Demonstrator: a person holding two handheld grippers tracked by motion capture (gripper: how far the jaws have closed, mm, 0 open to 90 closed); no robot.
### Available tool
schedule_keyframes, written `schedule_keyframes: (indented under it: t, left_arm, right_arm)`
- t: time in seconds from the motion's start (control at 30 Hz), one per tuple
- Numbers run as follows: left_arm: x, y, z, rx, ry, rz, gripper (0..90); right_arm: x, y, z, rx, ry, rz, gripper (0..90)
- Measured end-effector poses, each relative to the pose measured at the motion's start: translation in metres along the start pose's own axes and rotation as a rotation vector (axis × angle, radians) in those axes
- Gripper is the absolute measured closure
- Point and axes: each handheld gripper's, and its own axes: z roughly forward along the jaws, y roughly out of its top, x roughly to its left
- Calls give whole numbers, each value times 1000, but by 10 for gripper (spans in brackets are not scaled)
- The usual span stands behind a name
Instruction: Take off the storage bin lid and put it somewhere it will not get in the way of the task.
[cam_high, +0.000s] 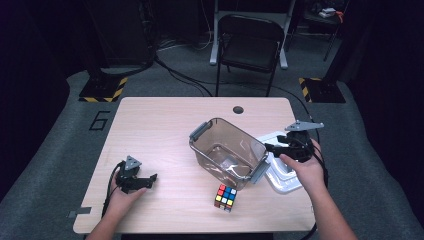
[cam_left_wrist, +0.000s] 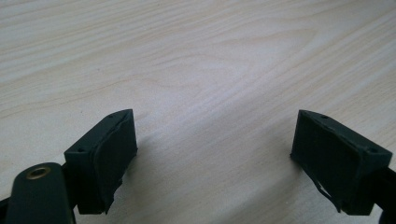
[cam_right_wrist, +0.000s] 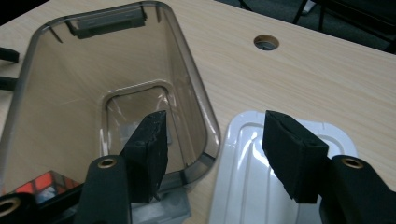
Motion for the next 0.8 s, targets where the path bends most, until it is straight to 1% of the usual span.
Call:
schedule_keyframes:
  t: [0.2,0.57,0.6,0.8]
  left_arm:
    - [0,0,0,2,0,0,138]
    - [0,0,0,0,1,-1,138]
    - [0,0,0,0,-1,-1,138]
    - [0,0,0,-1,0,-1,138]
  right_arm:
    - [12,2,2,0,33,-30,407]
    - [28,3,3,-12,75,-74,404]
    - [29,3,3,-11,78,-72,403]
    - [38,5,1,-19,97,-101,397]
